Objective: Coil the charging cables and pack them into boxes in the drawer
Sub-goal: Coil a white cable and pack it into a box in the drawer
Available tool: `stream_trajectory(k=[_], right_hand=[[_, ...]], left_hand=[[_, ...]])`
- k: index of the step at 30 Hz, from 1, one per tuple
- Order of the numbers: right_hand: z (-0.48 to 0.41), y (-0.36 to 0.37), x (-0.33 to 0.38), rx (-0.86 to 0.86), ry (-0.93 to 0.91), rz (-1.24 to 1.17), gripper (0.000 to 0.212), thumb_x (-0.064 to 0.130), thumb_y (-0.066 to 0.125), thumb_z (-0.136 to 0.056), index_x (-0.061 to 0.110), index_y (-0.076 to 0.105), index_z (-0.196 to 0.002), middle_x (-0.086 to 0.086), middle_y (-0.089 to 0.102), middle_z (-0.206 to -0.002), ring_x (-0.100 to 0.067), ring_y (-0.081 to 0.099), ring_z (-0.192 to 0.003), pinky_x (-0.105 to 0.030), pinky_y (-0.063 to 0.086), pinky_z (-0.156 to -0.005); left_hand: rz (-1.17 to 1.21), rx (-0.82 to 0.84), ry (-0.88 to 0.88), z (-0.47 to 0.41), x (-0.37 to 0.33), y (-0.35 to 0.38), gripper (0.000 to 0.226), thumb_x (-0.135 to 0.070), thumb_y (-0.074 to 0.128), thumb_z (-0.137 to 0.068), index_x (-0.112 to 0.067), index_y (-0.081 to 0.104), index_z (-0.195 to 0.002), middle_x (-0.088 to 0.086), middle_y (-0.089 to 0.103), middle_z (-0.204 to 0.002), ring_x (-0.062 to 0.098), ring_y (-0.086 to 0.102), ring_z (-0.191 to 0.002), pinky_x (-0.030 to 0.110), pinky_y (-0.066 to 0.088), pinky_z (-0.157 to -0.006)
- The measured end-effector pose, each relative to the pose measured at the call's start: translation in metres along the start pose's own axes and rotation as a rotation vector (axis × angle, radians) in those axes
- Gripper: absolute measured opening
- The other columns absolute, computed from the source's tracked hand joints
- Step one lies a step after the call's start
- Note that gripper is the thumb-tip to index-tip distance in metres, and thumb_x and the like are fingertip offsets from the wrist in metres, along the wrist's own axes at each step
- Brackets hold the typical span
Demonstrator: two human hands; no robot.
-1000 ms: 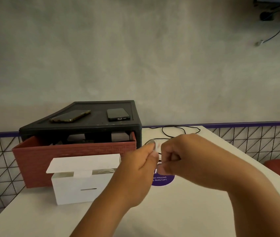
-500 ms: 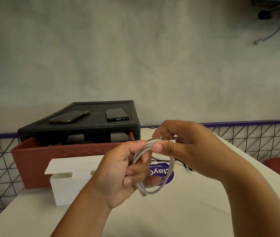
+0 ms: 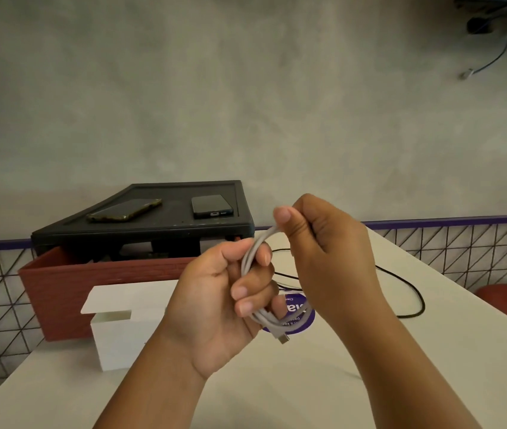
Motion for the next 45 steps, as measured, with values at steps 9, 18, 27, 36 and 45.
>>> stream_trajectory(k=[9,18,27,36,45], right_hand=[[0.003,-0.003,-0.007,-0.155,0.140,-0.170,0.042,0.036,0.047,-0.092,0.015,0.038,-0.058,0.008,0.042,-0.050,-0.008,0.035,-0.048,-0.020,0.030,-0.047],[-0.008,-0.008,-0.047,0.268,0.241,0.009,0.039,0.032,0.046,-0.095,0.017,0.050,-0.059,0.008,0.041,-0.041,-0.004,0.033,-0.038,-0.015,0.028,-0.042],[0.023,0.025,-0.030,0.859,0.244,0.305,0.028,0.023,0.037,-0.098,0.022,0.057,-0.079,0.007,0.049,-0.055,-0.004,0.044,-0.049,-0.019,0.038,-0.051],[0.045,0.037,0.014,1.071,0.013,0.431,0.011,0.029,0.045,-0.095,0.026,0.053,-0.089,0.010,0.047,-0.074,-0.005,0.044,-0.065,-0.022,0.033,-0.053],[0.011,-0.001,0.006,0.667,0.028,0.311,0.008,0.032,0.063,-0.083,0.031,0.067,-0.076,0.015,0.062,-0.067,-0.001,0.058,-0.067,-0.017,0.046,-0.055]], left_hand=[[0.006,0.045,0.031,0.001,0.000,0.009,0.020,-0.024,0.051,-0.073,-0.012,0.055,-0.058,-0.006,0.029,-0.036,0.004,0.028,-0.029,0.018,0.037,-0.037],[0.312,0.252,0.157,0.005,-0.034,-0.009,0.036,-0.023,0.042,-0.096,0.004,0.059,-0.113,0.008,0.054,-0.061,0.017,0.051,-0.054,0.027,0.048,-0.066],[0.110,-0.221,0.469,0.013,-0.051,-0.023,0.044,-0.025,0.052,-0.071,0.001,0.070,-0.102,-0.005,0.046,-0.049,0.009,0.053,-0.048,0.031,0.057,-0.069],[-0.601,-0.342,0.551,0.015,-0.049,-0.017,0.030,-0.013,0.030,-0.099,-0.029,0.055,-0.107,-0.001,0.056,-0.053,0.011,0.066,-0.072,0.025,0.052,-0.076],[-0.977,-0.161,0.198,0.004,-0.008,-0.010,0.038,-0.047,0.040,-0.092,-0.016,0.054,-0.075,-0.004,0.050,-0.049,0.006,0.050,-0.051,0.021,0.046,-0.059]])
Point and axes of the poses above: each hand's wrist, its own z-axis away from the middle knuckle, its own y-axis out of the palm, x = y × z, the point moved 7 cm from there along -z, towards the middle knuckle
